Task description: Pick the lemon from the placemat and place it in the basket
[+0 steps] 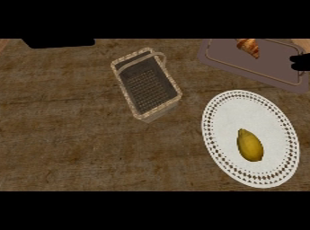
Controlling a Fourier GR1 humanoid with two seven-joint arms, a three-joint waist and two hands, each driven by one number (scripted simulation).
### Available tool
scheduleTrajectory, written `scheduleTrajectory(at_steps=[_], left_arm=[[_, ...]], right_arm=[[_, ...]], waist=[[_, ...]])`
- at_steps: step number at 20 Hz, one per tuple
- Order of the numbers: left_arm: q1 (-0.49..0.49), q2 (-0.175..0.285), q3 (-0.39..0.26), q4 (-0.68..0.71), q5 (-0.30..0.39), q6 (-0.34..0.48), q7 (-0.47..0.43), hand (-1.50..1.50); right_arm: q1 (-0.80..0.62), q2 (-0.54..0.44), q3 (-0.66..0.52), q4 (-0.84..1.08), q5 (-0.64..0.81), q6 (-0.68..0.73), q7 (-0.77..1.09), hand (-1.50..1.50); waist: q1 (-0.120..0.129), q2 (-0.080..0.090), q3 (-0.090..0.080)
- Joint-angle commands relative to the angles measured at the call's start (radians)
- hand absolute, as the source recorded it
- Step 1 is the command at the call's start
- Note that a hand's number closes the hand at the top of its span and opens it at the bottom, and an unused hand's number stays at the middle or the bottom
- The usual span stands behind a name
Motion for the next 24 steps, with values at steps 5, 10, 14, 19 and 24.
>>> scheduleTrajectory(at_steps=[5, 10, 14, 19, 24], left_arm=[[-0.277, -0.024, 0.024, -0.015, -0.021, -0.039, -0.052, 0.00], [-0.277, 0.006, 0.016, -0.005, -0.023, -0.054, -0.052, 0.00], [-0.288, 0.008, 0.026, -0.015, -0.001, -0.055, -0.053, 0.00], [-0.292, -0.004, 0.003, -0.004, -0.013, -0.034, -0.060, 0.00], [-0.305, 0.011, -0.010, 0.009, -0.012, -0.047, -0.063, 0.00]], right_arm=[[0.078, 0.069, 0.015, -0.023, 0.014, -0.058, 0.005, -1.50], [0.126, 0.127, 0.049, -0.036, 0.084, -0.120, 0.007, -1.50], [0.164, 0.125, 0.088, -0.054, 0.179, -0.141, 0.005, -1.50], [0.232, 0.154, 0.122, -0.050, 0.245, -0.189, -0.016, -1.50], [0.259, 0.213, 0.159, -0.037, 0.310, -0.247, -0.020, -1.50]], waist=[[-0.020, 0.007, -0.017], [-0.002, 0.010, -0.016], [-0.004, 0.010, -0.016], [-0.011, 0.010, -0.015], [0.007, 0.013, -0.016]])
